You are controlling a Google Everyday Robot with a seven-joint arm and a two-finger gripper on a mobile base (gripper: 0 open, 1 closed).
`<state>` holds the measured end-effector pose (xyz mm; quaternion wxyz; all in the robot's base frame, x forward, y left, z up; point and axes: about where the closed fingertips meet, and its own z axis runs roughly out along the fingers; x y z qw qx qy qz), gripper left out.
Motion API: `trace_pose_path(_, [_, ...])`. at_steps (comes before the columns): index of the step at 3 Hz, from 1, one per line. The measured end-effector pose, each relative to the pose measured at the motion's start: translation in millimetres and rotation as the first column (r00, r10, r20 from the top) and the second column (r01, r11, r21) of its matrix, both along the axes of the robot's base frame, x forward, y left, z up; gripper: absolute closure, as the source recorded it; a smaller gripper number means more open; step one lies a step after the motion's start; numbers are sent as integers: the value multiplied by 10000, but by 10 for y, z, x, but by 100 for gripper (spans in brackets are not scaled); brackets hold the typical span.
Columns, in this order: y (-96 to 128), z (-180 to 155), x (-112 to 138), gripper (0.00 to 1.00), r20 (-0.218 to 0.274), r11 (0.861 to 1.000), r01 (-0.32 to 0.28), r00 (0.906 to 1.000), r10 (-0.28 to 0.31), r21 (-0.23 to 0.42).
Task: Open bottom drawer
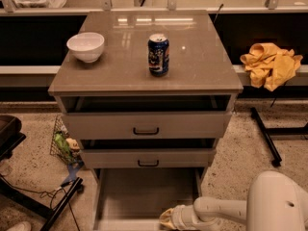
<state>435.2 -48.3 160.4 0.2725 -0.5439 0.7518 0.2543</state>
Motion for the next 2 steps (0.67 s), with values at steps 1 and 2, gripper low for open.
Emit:
trace_pose_path(1, [23, -8, -15, 29, -27, 10000, -25, 10000, 25, 24])
trace_pose_path(2, [35, -12, -24, 6, -43, 10000, -39, 10000, 39, 38])
